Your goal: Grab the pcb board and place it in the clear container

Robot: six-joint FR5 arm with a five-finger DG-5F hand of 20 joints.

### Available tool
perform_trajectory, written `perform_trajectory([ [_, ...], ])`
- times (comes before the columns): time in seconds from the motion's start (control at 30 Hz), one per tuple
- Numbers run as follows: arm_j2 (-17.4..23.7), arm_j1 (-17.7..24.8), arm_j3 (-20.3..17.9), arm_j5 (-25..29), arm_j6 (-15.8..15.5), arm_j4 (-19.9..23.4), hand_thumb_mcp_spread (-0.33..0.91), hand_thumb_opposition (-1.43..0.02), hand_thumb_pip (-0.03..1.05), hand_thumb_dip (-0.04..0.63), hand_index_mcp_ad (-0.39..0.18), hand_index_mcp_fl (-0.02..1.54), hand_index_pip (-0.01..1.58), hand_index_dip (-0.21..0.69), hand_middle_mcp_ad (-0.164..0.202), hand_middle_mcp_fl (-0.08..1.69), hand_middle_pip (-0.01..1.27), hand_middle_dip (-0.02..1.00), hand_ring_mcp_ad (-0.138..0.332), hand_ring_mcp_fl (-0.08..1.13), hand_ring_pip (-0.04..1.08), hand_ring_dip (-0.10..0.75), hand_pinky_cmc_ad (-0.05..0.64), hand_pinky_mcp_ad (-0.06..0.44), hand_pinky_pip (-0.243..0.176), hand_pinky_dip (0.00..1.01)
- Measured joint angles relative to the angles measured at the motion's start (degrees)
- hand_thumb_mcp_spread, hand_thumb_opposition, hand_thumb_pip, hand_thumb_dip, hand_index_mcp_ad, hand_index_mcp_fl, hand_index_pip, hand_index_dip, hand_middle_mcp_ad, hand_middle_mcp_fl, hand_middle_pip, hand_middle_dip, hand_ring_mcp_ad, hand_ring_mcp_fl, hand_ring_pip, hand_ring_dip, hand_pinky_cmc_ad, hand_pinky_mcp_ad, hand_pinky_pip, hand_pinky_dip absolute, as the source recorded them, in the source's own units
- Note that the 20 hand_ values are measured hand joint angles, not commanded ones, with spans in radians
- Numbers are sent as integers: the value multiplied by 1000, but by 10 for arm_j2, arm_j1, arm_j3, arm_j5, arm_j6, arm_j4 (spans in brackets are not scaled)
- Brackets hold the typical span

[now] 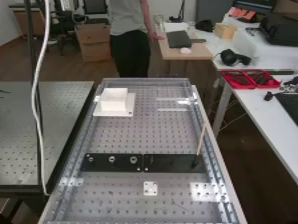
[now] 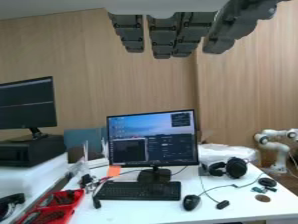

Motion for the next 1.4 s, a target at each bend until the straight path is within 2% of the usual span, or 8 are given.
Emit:
perform_trajectory([
  [0.17,1,1,-1,2,0,3,3,-3,26,-10,10,24,5,12,59,16,21,23,0,5,14,12,65,54,-10,17],
  [0.23,1,1,-1,2,0,4,75,-154,140,0,35,24,23,44,61,2,42,24,3,5,19,14,61,51,-10,75],
  [0.3,2,1,-1,2,0,4,112,-305,188,0,58,21,35,77,65,2,75,24,16,9,24,14,117,87,-10,164],
  [0.4,2,1,0,4,0,3,110,-525,187,0,73,23,51,124,72,2,108,19,89,3,65,10,213,159,-51,278],
  [0.57,2,1,1,4,1,2,120,-651,195,0,106,23,68,155,112,9,122,40,152,19,72,12,300,213,-91,337],
  [0.7,1,0,-1,4,3,3,124,-696,204,0,126,40,68,171,138,3,140,47,183,17,87,12,328,232,-98,363],
  [0.93,1,1,-12,5,6,12,120,-714,208,0,136,42,87,176,140,9,148,47,204,37,89,10,328,250,-106,389],
  [1.4,-7,3,-101,47,16,99,124,-735,267,0,143,40,82,195,155,10,154,59,202,31,91,12,349,260,-124,415],
])
